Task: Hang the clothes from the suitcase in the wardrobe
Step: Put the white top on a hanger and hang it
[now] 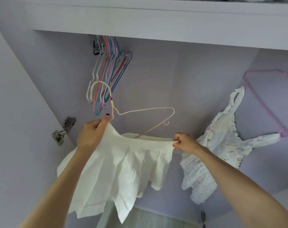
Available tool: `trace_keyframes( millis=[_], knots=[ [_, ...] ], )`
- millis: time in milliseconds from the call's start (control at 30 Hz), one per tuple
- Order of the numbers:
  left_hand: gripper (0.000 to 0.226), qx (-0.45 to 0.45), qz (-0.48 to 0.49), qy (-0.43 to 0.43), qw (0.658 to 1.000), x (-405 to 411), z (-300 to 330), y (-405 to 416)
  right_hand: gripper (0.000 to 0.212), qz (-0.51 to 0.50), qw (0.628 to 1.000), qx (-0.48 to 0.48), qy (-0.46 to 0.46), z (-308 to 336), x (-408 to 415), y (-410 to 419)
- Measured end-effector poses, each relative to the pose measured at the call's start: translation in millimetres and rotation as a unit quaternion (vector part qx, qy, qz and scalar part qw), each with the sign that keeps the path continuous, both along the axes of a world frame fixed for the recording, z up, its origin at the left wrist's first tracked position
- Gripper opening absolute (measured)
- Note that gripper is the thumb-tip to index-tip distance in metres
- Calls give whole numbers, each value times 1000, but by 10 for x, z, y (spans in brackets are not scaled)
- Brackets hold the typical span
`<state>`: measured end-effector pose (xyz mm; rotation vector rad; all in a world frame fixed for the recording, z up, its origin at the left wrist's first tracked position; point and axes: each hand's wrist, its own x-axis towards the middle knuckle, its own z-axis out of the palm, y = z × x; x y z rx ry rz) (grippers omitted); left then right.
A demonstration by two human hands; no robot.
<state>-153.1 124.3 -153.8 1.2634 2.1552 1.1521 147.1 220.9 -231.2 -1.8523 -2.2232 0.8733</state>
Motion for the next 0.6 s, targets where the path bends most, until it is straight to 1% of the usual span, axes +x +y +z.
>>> trace_keyframes(
  millis=[33, 133, 233, 333, 433, 500, 600],
  knots=[
    [52, -10, -7, 9, 1000, 30, -25, 13, 26, -18, 1000, 18, 13, 63, 83, 27],
    [50, -4, -29, 20, 999, 167, -48, 41, 15, -52, 997, 50, 19, 233, 282, 82],
    [50, -1, -47, 58, 997, 263, -61, 88, 22, -66, 994, 85, 36, 368, 404, 126],
    [49, -12, -61, 98, 993, 311, -80, 128, 9, -71, 991, 113, 23, 480, 459, 160],
    [48, -20, -64, 151, 986, 349, -81, 151, 13, -42, 988, 150, -2, 599, 439, 158],
    [51, -14, -81, 178, 981, 398, -86, 162, 17, 4, 983, 181, -16, 690, 312, 118],
    [54, 5, -94, 187, 978, 492, -84, 177, 18, 70, 978, 194, 16, 780, -31, 2]
  ],
)
